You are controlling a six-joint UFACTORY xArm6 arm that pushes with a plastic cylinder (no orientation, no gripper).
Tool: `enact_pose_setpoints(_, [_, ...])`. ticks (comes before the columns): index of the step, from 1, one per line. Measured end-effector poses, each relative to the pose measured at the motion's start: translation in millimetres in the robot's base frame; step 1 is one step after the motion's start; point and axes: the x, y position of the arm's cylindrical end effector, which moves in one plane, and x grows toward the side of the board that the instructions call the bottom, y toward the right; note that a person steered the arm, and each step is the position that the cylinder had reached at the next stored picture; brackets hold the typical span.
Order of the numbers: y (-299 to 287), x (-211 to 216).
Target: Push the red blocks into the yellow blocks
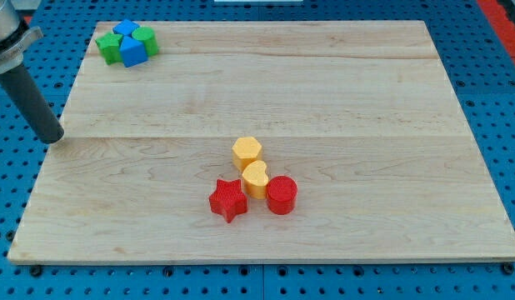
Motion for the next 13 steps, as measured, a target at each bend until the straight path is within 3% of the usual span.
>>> enact_pose_setpoints(1, [-2,0])
enact_pose_setpoints(4, [2,-70])
enact_pose_setpoints(5, [14,-50])
enact_pose_setpoints(9, [28,-40])
enact_pose_setpoints(10, [67,27])
enact_pose_setpoints(11, [117,121])
enact_pose_setpoints(12, [143,172])
enact_pose_setpoints(13, [234,156])
